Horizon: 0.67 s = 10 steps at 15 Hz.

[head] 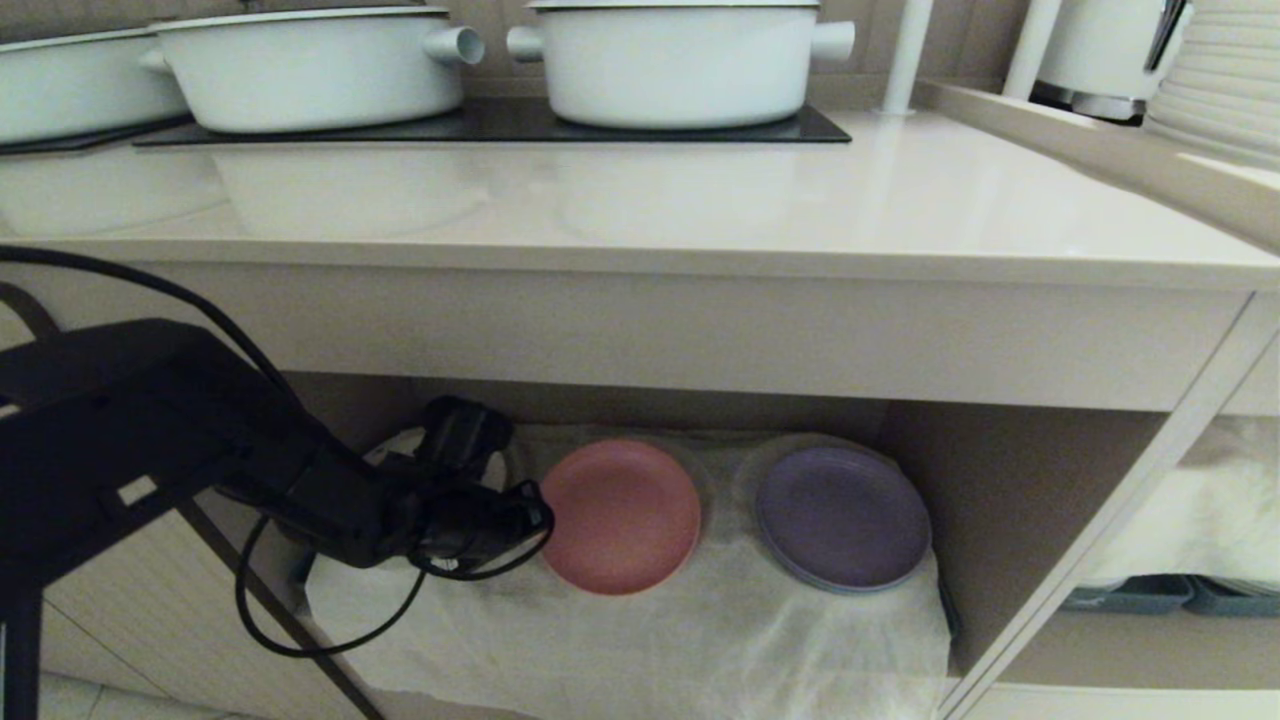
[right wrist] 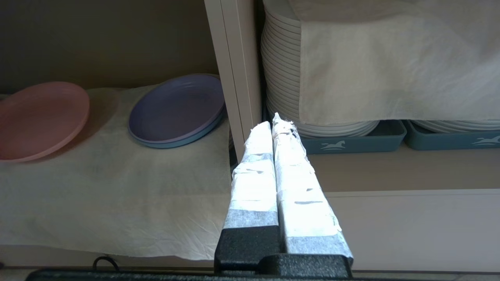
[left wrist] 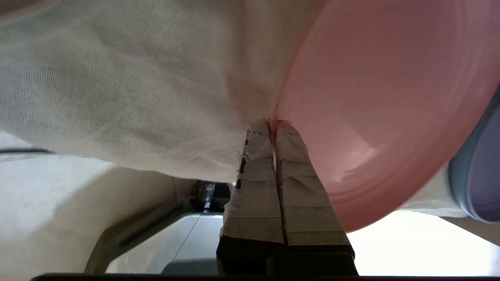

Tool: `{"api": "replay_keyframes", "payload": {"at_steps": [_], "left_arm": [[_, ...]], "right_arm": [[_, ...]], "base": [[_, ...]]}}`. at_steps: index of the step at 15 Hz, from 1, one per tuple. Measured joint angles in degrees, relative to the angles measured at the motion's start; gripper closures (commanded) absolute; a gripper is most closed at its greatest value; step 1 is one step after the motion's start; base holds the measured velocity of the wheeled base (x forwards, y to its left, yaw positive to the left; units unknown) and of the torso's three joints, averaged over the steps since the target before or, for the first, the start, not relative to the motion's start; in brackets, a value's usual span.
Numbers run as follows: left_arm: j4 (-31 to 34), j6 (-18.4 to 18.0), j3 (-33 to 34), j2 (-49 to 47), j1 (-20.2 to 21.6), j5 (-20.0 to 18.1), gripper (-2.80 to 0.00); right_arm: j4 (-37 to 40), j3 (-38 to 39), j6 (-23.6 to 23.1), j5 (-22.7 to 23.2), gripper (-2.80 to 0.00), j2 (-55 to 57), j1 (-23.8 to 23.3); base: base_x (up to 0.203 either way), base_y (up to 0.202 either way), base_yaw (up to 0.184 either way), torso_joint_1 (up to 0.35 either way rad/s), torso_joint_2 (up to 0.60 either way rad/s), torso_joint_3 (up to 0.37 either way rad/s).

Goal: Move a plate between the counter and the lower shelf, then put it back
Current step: Put the plate in the cupboard

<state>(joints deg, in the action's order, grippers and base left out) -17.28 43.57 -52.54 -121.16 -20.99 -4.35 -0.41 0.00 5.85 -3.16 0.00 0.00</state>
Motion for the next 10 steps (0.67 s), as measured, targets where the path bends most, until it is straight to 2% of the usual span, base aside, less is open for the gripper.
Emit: {"api": "replay_keyframes", "payload": {"at_steps": [4,10], "left_arm": [[2.3,1.2,-3.0,-1.6,-0.5,3.5,0.0],[2.1,1.2,-4.0,-3.2,-1.7,6.2,0.0]], "right_arm": [[0.0,0.0,0.0,0.0,0.0,0.0,0.0],[0.0,0.0,0.0,0.0,0.0,0.0,0.0]], "base": [[0.0,0.0,0.0,0.0,0.0,0.0],[0.0,0.0,0.0,0.0,0.0,0.0]]}}
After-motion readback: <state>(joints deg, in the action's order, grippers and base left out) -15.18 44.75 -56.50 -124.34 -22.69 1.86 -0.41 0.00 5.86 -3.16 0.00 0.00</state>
